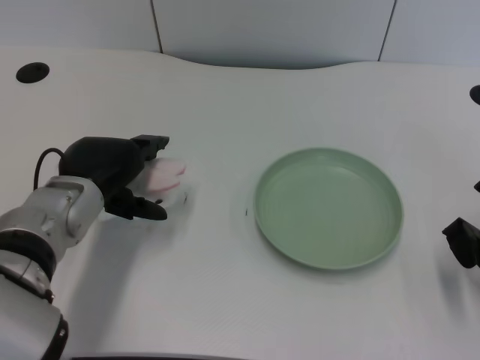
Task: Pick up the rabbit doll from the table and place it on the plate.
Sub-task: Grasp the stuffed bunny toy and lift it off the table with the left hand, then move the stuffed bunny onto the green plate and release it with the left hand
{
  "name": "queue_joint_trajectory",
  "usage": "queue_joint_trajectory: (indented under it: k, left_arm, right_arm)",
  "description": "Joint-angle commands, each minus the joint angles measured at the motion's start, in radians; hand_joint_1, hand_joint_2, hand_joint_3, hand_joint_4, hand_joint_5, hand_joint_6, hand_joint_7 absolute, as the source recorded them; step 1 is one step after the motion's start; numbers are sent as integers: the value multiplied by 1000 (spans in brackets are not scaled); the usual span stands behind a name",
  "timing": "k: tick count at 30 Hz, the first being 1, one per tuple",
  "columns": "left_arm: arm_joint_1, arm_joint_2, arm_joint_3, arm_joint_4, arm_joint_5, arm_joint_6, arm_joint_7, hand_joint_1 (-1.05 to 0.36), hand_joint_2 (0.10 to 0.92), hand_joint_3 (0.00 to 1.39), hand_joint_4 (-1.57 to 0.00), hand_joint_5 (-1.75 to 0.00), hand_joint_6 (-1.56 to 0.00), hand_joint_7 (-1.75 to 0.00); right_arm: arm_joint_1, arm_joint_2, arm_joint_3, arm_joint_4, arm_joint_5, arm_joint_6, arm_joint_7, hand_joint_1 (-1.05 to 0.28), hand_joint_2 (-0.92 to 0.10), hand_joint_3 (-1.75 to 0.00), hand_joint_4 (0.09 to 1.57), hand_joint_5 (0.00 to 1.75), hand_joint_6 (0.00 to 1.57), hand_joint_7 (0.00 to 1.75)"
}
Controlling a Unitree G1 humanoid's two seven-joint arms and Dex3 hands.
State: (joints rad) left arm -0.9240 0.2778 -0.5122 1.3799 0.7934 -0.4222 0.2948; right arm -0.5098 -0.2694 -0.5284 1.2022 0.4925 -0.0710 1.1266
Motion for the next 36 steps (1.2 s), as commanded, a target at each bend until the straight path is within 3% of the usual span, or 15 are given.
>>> queue_joint_trajectory:
  k: [1,5,8,10,13,15,18,20,21,22,24,25,27,30,36]
  left_arm:
    - [24,-14,-36,15,36,33,85,-855,921,166,-634,-756,-724,-86]
    - [8,-14,-106,21,100,78,128,-733,921,204,-819,-1124,-1069,-265]
    - [-1,-7,-150,24,140,110,144,-701,921,292,-1020,-984,-1141,-229]
    - [-5,0,-151,25,138,115,140,-702,921,320,-1045,-918,-1141,-201]
    - [-9,8,-142,25,126,111,136,-570,921,292,-1017,-763,-1159,-181]
    - [-23,9,-140,23,125,104,142,-558,921,289,-1019,-742,-1162,-178]
    - [-64,13,-138,19,123,83,147,-609,921,404,-860,-1310,-895,-951]
    - [-97,18,-145,17,131,70,156,-615,921,417,-835,-1420,-853,-1110]
    - [-118,22,-149,15,135,63,154,-616,921,419,-835,-1442,-849,-1142]
    - [-139,27,-151,13,137,53,157,-624,921,454,-877,-1232,-853,-912]
    - [-165,33,-151,11,138,34,165,-635,921,475,-914,-1201,-911,-771]
    - [-180,35,-155,10,143,21,183,-635,921,477,-912,-1244,-907,-802]
    - [-200,35,-159,8,145,-2,208,-633,921,466,-850,-1476,-794,-1149]
    - [-225,26,-153,6,136,-30,226,-630,921,460,-786,-1679,-690,-1473]
    - [-279,-32,-148,-4,126,-122,263,-621,921,440,-800,-1671,-715,-1417]
  right_arm:
    - [13,0,1,-16,6,-3,11,-648,-921,-329,983,1746,647,1746]
    - [13,3,-1,-16,9,-2,18,-637,-921,-361,978,1746,648,1746]
    - [15,5,-1,-19,7,-11,13,-650,-921,-342,972,1746,647,1746]
    - [15,4,1,-21,5,-10,8,-652,-921,-341,972,1746,649,1746]
    - [15,1,3,-23,3,-2,1,-644,-921,-334,984,1746,681,1746]
    - [14,0,2,-22,6,5,8,-643,-921,-334,986,1746,685,1746]
    - [12,-2,1,-21,8,18,11,-637,-921,-331,998,1746,687,1746]
    - [13,1,0,-21,7,11,9,-637,-921,-336,1002,1746,684,1746]
    - [14,3,0,-21,6,5,5,-637,-921,-340,1004,1746,681,1746]
    - [14,5,1,-23,4,0,1,-642,-921,-341,1008,1746,683,1746]
    - [15,6,3,-23,3,-6,-1,-657,-921,-333,1012,1746,688,1746]
    - [15,6,4,-24,2,-7,-1,-660,-921,-330,1013,1746,690,1746]
    - [14,5,5,-24,2,-3,-2,-656,-921,-319,1009,1746,690,1746]
    - [13,4,6,-24,3,0,0,-654,-921,-312,1005,1746,686,1746]
    - [11,5,6,-18,3,-7,4,-655,-921,-320,1002,1746,678,1746]
